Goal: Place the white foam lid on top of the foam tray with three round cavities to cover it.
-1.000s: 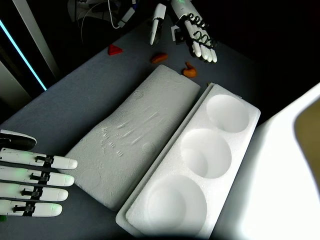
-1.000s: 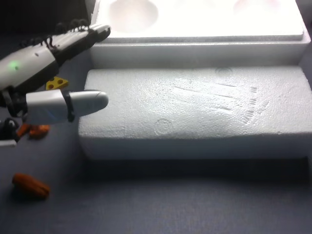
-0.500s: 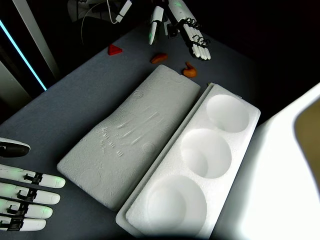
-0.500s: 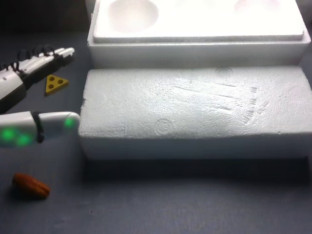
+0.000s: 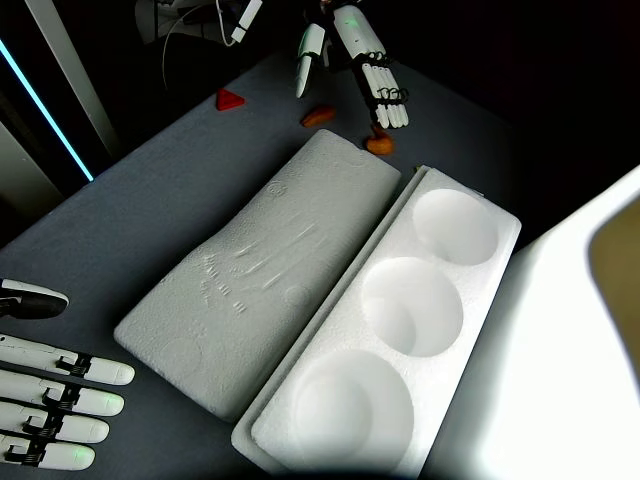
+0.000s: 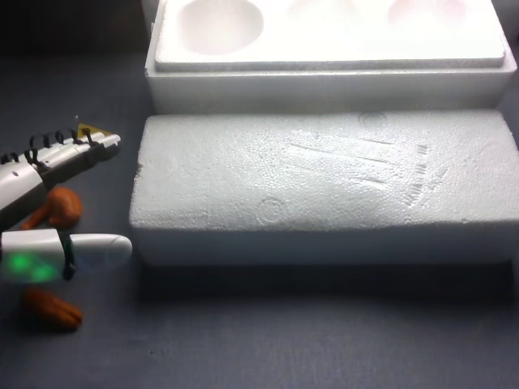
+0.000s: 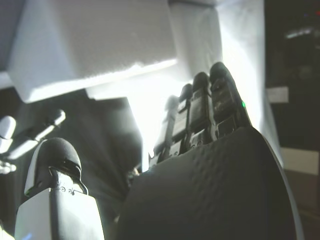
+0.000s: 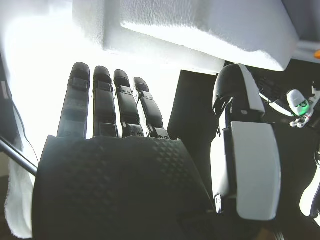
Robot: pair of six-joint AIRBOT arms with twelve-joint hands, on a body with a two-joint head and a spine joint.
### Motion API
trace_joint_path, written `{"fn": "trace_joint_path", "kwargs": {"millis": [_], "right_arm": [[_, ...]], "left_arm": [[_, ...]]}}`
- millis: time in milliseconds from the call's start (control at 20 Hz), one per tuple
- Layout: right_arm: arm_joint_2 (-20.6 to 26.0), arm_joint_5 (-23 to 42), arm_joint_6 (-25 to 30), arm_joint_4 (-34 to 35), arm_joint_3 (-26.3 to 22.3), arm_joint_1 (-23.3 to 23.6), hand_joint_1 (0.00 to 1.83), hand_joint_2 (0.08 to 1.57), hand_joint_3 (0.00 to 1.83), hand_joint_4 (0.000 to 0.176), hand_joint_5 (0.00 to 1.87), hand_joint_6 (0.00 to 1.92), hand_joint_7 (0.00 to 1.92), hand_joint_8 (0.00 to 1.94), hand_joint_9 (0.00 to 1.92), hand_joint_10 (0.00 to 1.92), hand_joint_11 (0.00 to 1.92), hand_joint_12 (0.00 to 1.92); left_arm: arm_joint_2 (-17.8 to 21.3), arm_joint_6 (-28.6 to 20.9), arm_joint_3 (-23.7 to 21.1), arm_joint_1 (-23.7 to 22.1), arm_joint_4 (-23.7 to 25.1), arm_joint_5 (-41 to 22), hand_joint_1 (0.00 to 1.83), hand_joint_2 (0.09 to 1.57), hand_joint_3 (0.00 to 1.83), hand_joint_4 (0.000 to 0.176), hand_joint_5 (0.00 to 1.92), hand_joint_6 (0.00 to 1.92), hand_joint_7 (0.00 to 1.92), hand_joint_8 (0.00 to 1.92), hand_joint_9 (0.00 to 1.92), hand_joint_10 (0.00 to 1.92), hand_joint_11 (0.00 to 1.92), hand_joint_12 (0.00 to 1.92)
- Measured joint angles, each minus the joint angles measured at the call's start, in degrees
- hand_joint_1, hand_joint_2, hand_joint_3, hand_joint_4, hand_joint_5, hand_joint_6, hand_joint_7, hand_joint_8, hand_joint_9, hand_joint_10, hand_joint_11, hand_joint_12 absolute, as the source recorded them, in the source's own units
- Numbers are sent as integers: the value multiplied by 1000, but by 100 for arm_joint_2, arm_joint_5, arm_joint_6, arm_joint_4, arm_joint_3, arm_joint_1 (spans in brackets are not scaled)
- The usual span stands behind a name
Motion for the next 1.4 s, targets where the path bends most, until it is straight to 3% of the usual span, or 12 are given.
{"fn": "trace_joint_path", "kwargs": {"millis": [250, 1400], "right_arm": [[-129, -131, -4, 52, 72, -39, 518, 1116, 0, 0, 0, 0, 0, 0, 0, 0, 0, 0], [-837, -446, 0, 763, 518, 203, 536, 1170, 5, 0, 0, 0, 0, 0, 0, 0, 8, 3]], "left_arm": [[-127, 68, 125, -24, -109, 179, 479, 967, 0, 0, 86, 14, 0, 0, 0, 0, 0, 0], [-452, 166, 278, -238, -173, 588, 460, 955, 0, 0, 137, 9, 0, 0, 0, 0, 0, 0]]}}
